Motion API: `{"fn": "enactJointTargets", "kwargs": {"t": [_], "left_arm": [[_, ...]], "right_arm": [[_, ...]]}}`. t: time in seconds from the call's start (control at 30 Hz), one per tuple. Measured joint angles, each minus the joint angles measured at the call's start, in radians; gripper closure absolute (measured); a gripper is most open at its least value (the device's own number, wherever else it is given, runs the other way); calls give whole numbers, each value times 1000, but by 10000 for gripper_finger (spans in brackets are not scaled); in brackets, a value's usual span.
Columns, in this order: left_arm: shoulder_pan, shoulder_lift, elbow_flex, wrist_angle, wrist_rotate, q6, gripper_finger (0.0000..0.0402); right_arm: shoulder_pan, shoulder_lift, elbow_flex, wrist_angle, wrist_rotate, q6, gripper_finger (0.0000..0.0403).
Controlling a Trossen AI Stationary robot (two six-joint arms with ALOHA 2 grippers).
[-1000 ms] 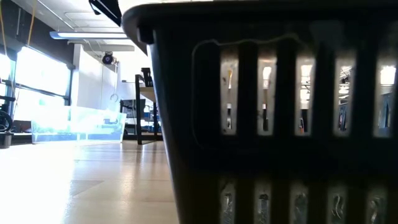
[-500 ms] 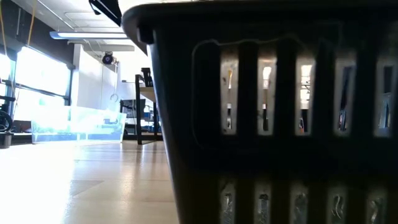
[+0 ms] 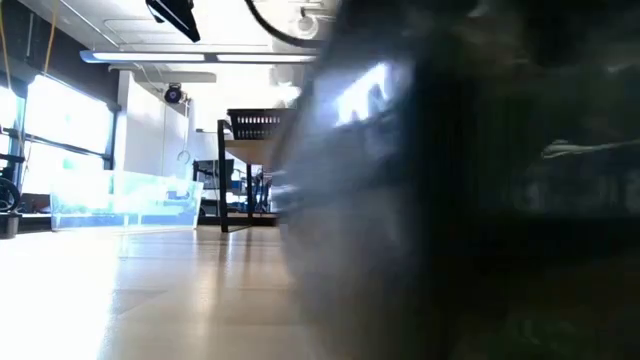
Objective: Stack baskets on shelf by color
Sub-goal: Stack the black basket on top of the black basket on the shelf
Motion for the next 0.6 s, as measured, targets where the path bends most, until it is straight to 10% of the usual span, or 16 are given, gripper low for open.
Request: {"fn": "enactJointTargets", "kwargs": {"t": [0.6], "left_arm": [[-203, 0, 0, 94, -2, -51, 238]], "right_arm": [[-216, 0, 212, -104, 234, -317, 402]]}}
